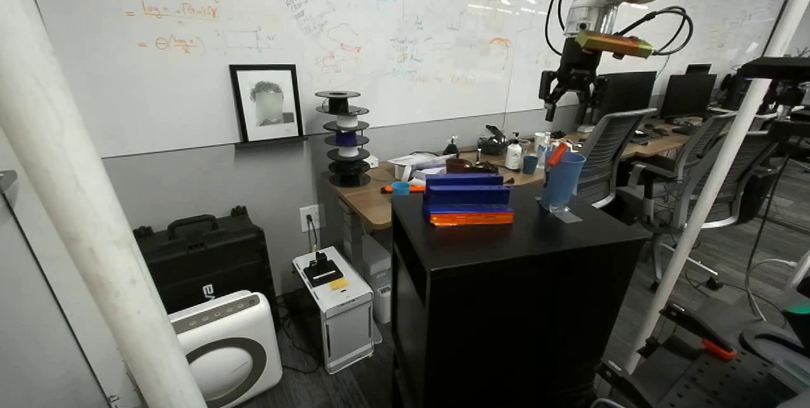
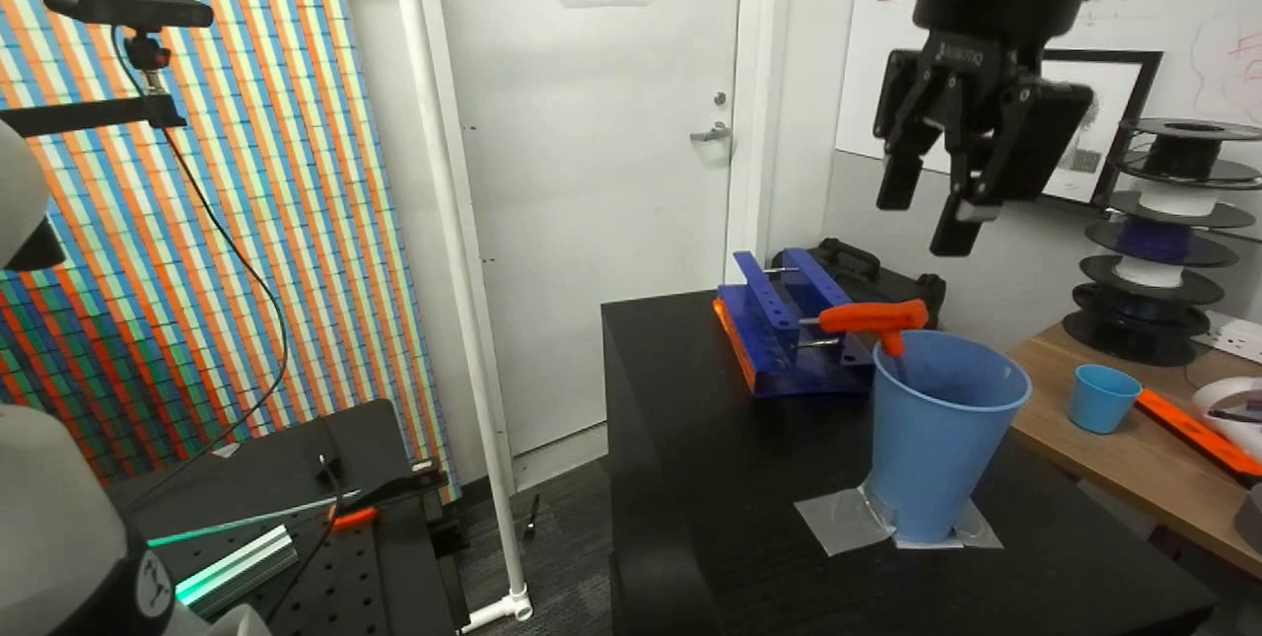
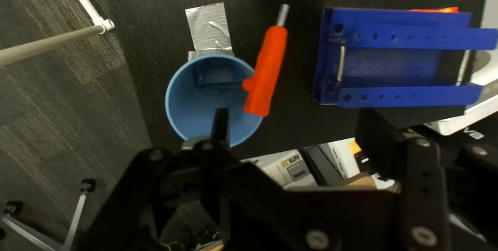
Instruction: Place the orange wrench in the large blue cup on the right
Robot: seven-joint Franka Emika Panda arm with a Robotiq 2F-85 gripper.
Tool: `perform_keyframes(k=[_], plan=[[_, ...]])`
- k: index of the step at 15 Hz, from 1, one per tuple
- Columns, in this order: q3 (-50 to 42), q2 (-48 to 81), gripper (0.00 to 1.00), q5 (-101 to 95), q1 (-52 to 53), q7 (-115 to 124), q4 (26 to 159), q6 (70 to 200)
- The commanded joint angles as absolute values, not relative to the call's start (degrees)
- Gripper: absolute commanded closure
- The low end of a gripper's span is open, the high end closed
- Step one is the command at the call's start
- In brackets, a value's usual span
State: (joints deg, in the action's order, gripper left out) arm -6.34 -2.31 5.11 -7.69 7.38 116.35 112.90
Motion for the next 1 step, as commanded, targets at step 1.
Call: perform_keyframes(k=[1], plan=[[-6.82,-11.47,0.0,10.09,-6.91,-1.49,118.06,106.35]])
